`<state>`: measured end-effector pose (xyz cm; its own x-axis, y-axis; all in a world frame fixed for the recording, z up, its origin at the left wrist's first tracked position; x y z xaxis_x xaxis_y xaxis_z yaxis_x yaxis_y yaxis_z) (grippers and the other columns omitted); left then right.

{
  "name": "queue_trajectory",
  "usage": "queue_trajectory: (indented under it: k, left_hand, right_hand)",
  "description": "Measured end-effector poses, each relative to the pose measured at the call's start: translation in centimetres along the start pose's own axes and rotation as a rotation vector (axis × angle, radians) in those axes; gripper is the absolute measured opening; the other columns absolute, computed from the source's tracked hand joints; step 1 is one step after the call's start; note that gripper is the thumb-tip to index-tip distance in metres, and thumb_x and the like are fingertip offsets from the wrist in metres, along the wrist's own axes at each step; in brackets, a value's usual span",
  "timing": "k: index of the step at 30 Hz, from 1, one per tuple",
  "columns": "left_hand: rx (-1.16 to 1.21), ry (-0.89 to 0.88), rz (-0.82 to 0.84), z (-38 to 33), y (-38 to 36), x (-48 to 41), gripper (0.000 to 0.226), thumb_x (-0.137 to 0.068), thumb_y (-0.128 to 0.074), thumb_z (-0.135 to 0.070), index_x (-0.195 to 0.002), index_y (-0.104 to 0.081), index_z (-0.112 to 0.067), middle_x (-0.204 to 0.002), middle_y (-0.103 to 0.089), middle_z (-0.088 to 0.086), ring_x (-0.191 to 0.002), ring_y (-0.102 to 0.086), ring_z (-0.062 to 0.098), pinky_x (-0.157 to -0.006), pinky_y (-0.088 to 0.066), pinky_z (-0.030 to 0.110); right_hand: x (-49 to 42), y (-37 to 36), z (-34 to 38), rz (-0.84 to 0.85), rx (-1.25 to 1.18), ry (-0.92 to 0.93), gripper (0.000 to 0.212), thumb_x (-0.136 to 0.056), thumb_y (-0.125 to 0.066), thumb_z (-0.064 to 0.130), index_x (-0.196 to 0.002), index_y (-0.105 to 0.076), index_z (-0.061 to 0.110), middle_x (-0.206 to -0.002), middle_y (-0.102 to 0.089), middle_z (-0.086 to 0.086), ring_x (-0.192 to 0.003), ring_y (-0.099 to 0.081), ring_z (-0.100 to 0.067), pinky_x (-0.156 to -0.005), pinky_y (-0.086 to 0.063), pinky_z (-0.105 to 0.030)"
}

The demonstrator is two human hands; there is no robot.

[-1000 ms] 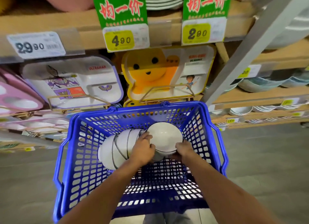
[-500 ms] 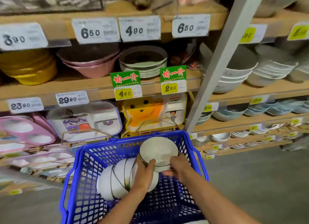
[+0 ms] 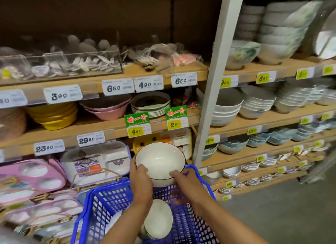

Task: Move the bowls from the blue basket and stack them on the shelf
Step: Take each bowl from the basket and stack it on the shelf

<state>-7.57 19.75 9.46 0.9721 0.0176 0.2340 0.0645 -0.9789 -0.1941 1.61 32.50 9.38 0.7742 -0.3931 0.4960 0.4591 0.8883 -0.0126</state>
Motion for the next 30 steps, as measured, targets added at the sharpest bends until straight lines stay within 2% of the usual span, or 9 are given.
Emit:
queue_trajectory:
  k: [2,4,7,11,17,20,21,25,30]
  left_hand:
    - [0.009,-0.010,0.033,-2.3,-0.7,0.3,0.049,-0.090,-0.034,-0.006,-0.132,-0.050,-0.026,-0.120,-0.058,0.006,-0.099,-0.055,0.024,-0.072,-0.051,0.036]
    - [0.007,-0.013,0.073,-4.5,-1.6,1.0,0.049,-0.088,-0.034,-0.005,-0.127,-0.053,-0.028,-0.118,-0.059,0.006,-0.100,-0.056,0.026,-0.080,-0.051,0.042]
    - [0.014,-0.063,0.142,-7.7,-3.3,2.8,0.050,-0.085,-0.035,-0.003,-0.124,-0.057,-0.023,-0.119,-0.061,0.008,-0.106,-0.056,0.030,-0.082,-0.048,0.044]
    - [0.048,-0.061,0.231,-10.6,-6.0,6.1,0.044,-0.083,-0.036,-0.005,-0.105,-0.064,-0.031,-0.105,-0.067,0.001,-0.093,-0.060,0.024,-0.064,-0.046,0.033]
    - [0.067,-0.007,0.299,-12.5,-12.4,11.0,0.033,-0.082,-0.040,-0.010,-0.101,-0.064,-0.022,-0.092,-0.069,0.003,-0.079,-0.061,0.023,-0.051,-0.046,0.024]
    - [0.096,0.020,0.329,-12.7,-16.7,14.0,0.026,-0.085,-0.041,-0.014,-0.095,-0.064,-0.017,-0.080,-0.073,0.003,-0.062,-0.064,0.019,-0.049,-0.042,0.023]
    - [0.119,0.014,0.341,-12.7,-18.2,14.8,0.025,-0.085,-0.041,-0.014,-0.092,-0.064,-0.018,-0.075,-0.073,0.001,-0.059,-0.066,0.016,-0.046,-0.043,0.021]
    - [0.179,0.014,0.358,-11.8,-23.8,18.2,0.022,-0.082,-0.045,-0.016,-0.086,-0.065,-0.021,-0.070,-0.074,-0.003,-0.067,-0.064,0.019,-0.049,-0.044,0.026]
    - [0.181,0.047,0.391,-10.7,-29.1,21.3,0.023,-0.081,-0.048,-0.017,-0.091,-0.068,-0.018,-0.079,-0.075,0.002,-0.073,-0.065,0.023,-0.056,-0.047,0.028]
  right_hand:
    - [0.7,0.9,2.5,-0.052,-0.006,0.120,0.037,-0.088,-0.063,0.031,-0.119,-0.042,0.026,-0.105,-0.059,0.001,-0.090,-0.063,-0.014,-0.080,-0.059,-0.041]
    - [1.5,2.0,5.2,-0.070,-0.055,0.245,0.037,-0.092,-0.059,0.027,-0.124,-0.041,0.029,-0.107,-0.057,0.010,-0.098,-0.059,-0.009,-0.084,-0.055,-0.035]
    - [2.8,3.9,8.8,-0.057,-0.142,0.369,0.041,-0.094,-0.056,0.029,-0.132,-0.044,0.033,-0.117,-0.059,0.011,-0.110,-0.059,-0.013,-0.098,-0.050,-0.039]
    - [4.6,6.7,12.3,-0.042,-0.190,0.490,0.031,-0.095,-0.054,0.027,-0.124,-0.054,0.037,-0.124,-0.061,0.005,-0.112,-0.059,-0.016,-0.097,-0.050,-0.039]
    - [7.4,13.0,15.4,-0.110,-0.393,0.575,0.030,-0.090,-0.050,0.014,-0.109,-0.065,0.032,-0.101,-0.072,0.004,-0.095,-0.067,-0.017,-0.069,-0.055,-0.029]
    - [8.7,17.7,16.4,-0.165,-0.443,0.531,0.038,-0.086,-0.049,0.009,-0.112,-0.063,0.033,-0.113,-0.065,-0.002,-0.104,-0.062,-0.026,-0.082,-0.053,-0.041]
    - [9.2,19.4,16.8,-0.173,-0.453,0.524,0.041,-0.084,-0.048,0.007,-0.114,-0.063,0.032,-0.114,-0.065,-0.003,-0.104,-0.061,-0.027,-0.081,-0.052,-0.041]
    - [11.1,26.1,18.2,-0.161,-0.447,0.539,0.050,-0.081,-0.041,-0.002,-0.116,-0.061,0.026,-0.114,-0.065,-0.007,-0.100,-0.061,-0.028,-0.069,-0.051,-0.035]
    - [12.3,32.4,19.4,-0.126,-0.417,0.526,0.054,-0.079,-0.037,-0.004,-0.115,-0.062,0.027,-0.114,-0.063,-0.008,-0.103,-0.060,-0.032,-0.071,-0.051,-0.036]
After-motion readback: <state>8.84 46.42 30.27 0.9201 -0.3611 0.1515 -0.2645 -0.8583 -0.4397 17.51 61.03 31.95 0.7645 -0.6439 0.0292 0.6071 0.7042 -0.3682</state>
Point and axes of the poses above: each hand's wrist, its own x-axis away from the middle knuckle, its own y-axis out of the back of the hand, z = x × y, the point moved 6 cm from there along -x, towards the middle knuckle
